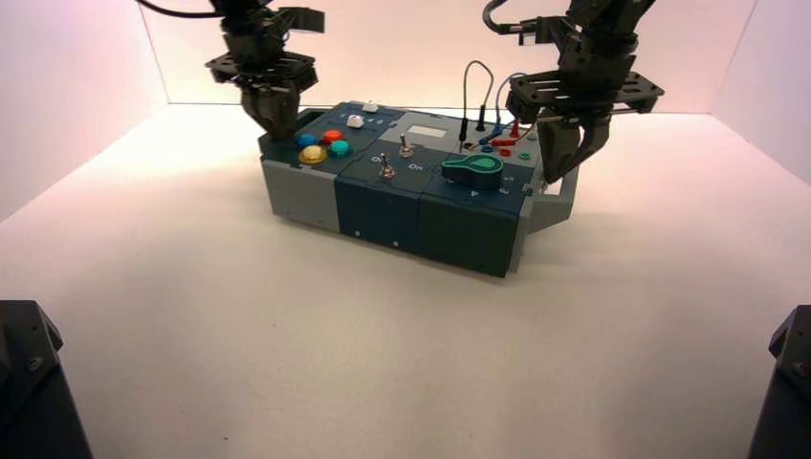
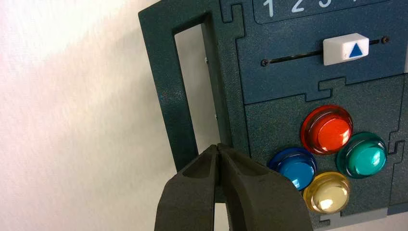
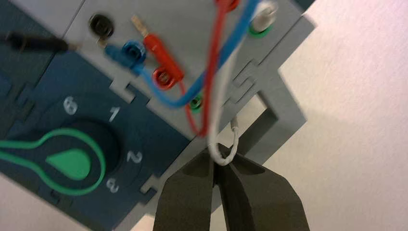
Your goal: Move the box to the left.
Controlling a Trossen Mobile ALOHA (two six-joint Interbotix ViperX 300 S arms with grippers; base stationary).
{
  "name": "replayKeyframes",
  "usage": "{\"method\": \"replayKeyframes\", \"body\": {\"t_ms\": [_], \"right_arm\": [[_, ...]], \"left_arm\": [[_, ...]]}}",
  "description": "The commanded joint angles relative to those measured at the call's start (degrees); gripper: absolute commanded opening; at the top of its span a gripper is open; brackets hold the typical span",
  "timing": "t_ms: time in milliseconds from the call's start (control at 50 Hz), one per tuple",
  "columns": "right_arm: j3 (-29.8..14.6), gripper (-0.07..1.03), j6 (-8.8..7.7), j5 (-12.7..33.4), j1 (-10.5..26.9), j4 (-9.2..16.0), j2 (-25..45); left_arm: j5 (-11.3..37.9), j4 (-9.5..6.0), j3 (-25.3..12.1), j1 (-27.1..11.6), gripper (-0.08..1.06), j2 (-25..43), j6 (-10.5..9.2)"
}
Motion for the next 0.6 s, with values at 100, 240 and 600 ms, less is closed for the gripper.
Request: {"method": "replayKeyframes", "body": {"t_ms": [100, 240, 600], "right_arm": [[-1.49, -0.02, -1.32, -1.14, 0.09, -0.26, 2.11], [-2.11, -0.02, -2.29, -1.14, 0.35, 0.0, 3.34], [-4.57, -0.02, -2.9, -1.14, 4.22, 0.18, 4.31]], "left_arm": [[0.7, 0.26, 3.96, 0.26, -0.03, -2.99, -1.67], [0.7, 0.26, 6.68, 0.35, -0.03, -3.96, -3.16], [-0.35, 0.26, 12.48, 3.25, -0.03, -8.7, -5.8]]}}
